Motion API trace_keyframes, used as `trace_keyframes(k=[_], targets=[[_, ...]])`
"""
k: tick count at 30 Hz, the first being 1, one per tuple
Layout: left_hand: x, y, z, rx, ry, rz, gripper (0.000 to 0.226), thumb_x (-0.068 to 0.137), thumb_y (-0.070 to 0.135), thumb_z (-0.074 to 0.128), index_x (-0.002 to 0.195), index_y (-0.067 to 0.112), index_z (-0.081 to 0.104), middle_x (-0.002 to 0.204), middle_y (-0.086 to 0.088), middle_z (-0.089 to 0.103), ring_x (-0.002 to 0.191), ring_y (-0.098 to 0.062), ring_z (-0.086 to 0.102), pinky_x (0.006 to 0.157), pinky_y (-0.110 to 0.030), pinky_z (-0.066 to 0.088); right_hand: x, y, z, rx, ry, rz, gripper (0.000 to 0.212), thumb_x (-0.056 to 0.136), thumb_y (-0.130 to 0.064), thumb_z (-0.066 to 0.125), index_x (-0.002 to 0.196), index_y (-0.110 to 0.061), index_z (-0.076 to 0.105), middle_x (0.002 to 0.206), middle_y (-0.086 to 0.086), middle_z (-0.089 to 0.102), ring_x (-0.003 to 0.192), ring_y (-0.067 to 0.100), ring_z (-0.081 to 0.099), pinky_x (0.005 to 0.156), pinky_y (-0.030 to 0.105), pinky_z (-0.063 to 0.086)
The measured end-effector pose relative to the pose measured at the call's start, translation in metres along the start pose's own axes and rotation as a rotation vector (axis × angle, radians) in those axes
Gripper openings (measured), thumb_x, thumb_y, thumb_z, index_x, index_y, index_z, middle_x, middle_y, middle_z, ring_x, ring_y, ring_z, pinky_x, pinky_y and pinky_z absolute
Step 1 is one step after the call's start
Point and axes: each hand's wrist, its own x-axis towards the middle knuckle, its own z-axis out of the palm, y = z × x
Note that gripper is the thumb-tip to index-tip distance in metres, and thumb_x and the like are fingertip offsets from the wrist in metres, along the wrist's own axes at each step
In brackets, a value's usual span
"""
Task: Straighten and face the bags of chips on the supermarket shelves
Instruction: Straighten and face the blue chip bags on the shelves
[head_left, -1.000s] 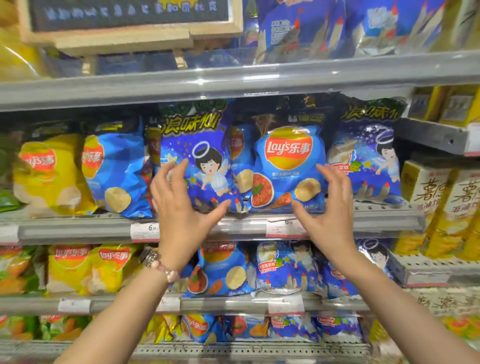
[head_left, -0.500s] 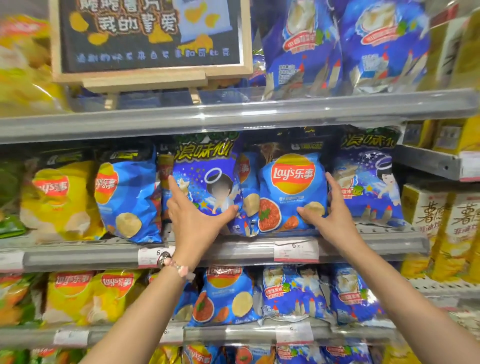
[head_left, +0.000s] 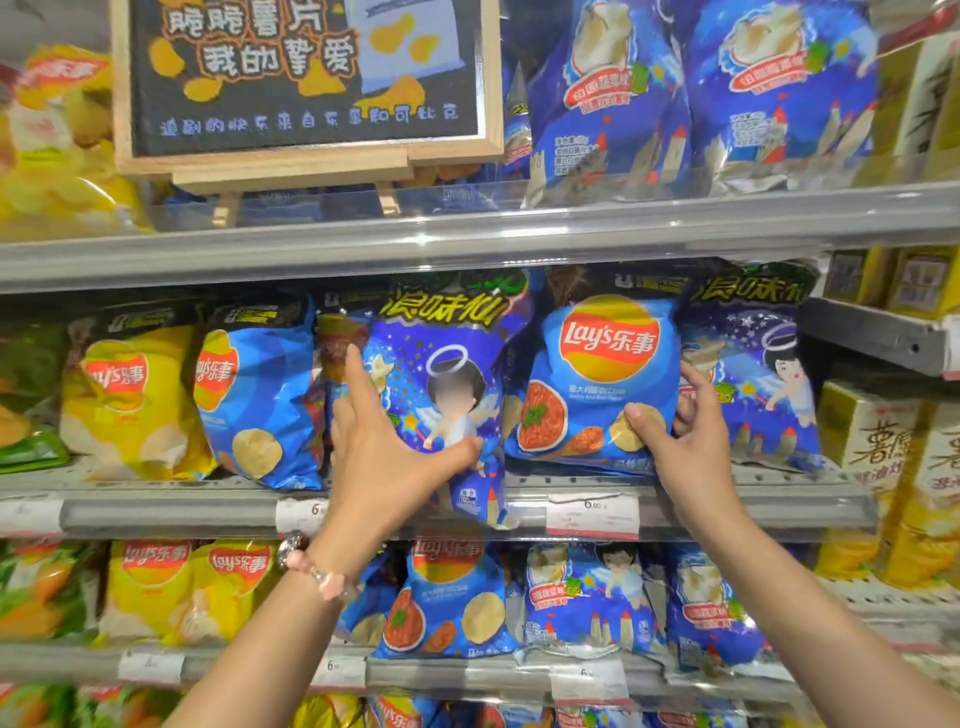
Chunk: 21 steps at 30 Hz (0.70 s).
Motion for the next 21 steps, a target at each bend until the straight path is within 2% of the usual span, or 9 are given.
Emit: trace_keyframes(k=[3, 6, 8, 9, 12, 14, 16, 19, 21], targets=[[-0.013, 0.0, -0.008, 0.032, 0.038, 0.027, 0.143, 0.042, 0.057, 0.079, 0.151, 0.028, -0.009, 0.145, -0.012, 0.028, 0.136, -0.023, 0.025, 0.111, -0.041, 0.025, -0.002, -0.004, 0.0, 0.021, -0.011, -0.022, 0.053, 0.086, -0.004, 0.065, 0.125, -0.03, 0.04, 0.124, 0.011, 0.061, 0.11, 0.021, 0.062, 0.094, 0.038, 0.05], [-0.022, -0.001, -0.018, 0.069, 0.099, 0.026, 0.146, 0.042, 0.054, 0.085, 0.152, 0.023, -0.006, 0.142, -0.012, 0.03, 0.134, -0.02, 0.025, 0.11, -0.038, 0.023, -0.001, -0.007, 0.003, 0.007, -0.022, -0.053, 0.053, 0.086, -0.003, 0.066, 0.119, -0.036, 0.042, 0.118, 0.004, 0.063, 0.103, 0.008, 0.063, 0.086, 0.023, 0.053], [-0.027, -0.003, -0.023, 0.103, 0.134, 0.019, 0.144, 0.044, 0.048, 0.088, 0.153, 0.02, -0.003, 0.139, -0.013, 0.032, 0.132, -0.019, 0.025, 0.111, -0.039, 0.023, 0.001, -0.007, 0.007, -0.028, -0.031, -0.08, 0.051, 0.085, -0.003, 0.067, 0.118, -0.034, 0.043, 0.109, -0.004, 0.063, 0.092, -0.006, 0.063, 0.074, 0.011, 0.051], [-0.03, -0.004, -0.026, 0.113, 0.149, 0.008, 0.143, 0.045, 0.045, 0.088, 0.153, 0.019, -0.002, 0.138, -0.013, 0.032, 0.132, -0.019, 0.026, 0.111, -0.039, 0.024, 0.0, -0.008, 0.01, -0.043, -0.036, -0.091, 0.051, 0.085, -0.003, 0.067, 0.12, -0.031, 0.044, 0.105, -0.008, 0.062, 0.088, -0.008, 0.062, 0.072, 0.01, 0.05], [-0.041, -0.008, -0.036, 0.125, 0.191, -0.03, 0.144, 0.041, 0.053, 0.085, 0.153, 0.02, 0.0, 0.142, -0.013, 0.031, 0.136, -0.025, 0.026, 0.113, -0.043, 0.025, -0.006, -0.011, 0.023, -0.084, -0.067, -0.123, 0.052, 0.083, -0.008, 0.07, 0.124, -0.028, 0.045, 0.1, -0.012, 0.063, 0.089, 0.0, 0.063, 0.076, 0.02, 0.052], [-0.046, -0.011, -0.041, 0.111, 0.21, -0.026, 0.139, 0.041, 0.052, 0.078, 0.153, 0.019, 0.004, 0.148, -0.01, 0.03, 0.138, -0.025, 0.027, 0.114, -0.044, 0.026, -0.011, -0.013, 0.033, -0.105, -0.071, -0.131, 0.053, 0.082, -0.013, 0.072, 0.125, -0.032, 0.046, 0.098, -0.01, 0.064, 0.09, 0.01, 0.064, 0.079, 0.033, 0.053], [-0.054, -0.013, -0.044, 0.093, 0.239, -0.037, 0.137, 0.04, 0.052, 0.077, 0.153, 0.018, 0.007, 0.149, -0.008, 0.03, 0.137, -0.023, 0.029, 0.113, -0.039, 0.026, -0.013, -0.015, 0.048, -0.108, -0.085, -0.135, 0.054, 0.082, -0.018, 0.073, 0.123, -0.039, 0.046, 0.094, -0.01, 0.064, 0.088, 0.012, 0.064, 0.078, 0.041, 0.054], [-0.065, -0.014, -0.047, 0.07, 0.286, -0.046, 0.135, 0.037, 0.061, 0.073, 0.15, 0.016, 0.015, 0.14, -0.01, 0.037, 0.13, -0.027, 0.035, 0.109, -0.04, 0.031, -0.014, -0.016, 0.074, -0.103, -0.106, -0.138, 0.052, 0.08, -0.021, 0.072, 0.124, -0.036, 0.047, 0.09, -0.011, 0.064, 0.084, 0.009, 0.063, 0.076, 0.04, 0.054], [-0.07, -0.017, -0.05, 0.063, 0.311, -0.07, 0.136, 0.037, 0.062, 0.074, 0.151, 0.018, 0.013, 0.142, -0.009, 0.037, 0.131, -0.026, 0.034, 0.11, -0.037, 0.029, -0.016, -0.014, 0.09, -0.141, -0.11, -0.133, 0.052, 0.081, -0.024, 0.071, 0.126, -0.033, 0.047, 0.092, -0.009, 0.063, 0.086, 0.013, 0.062, 0.077, 0.039, 0.052]])
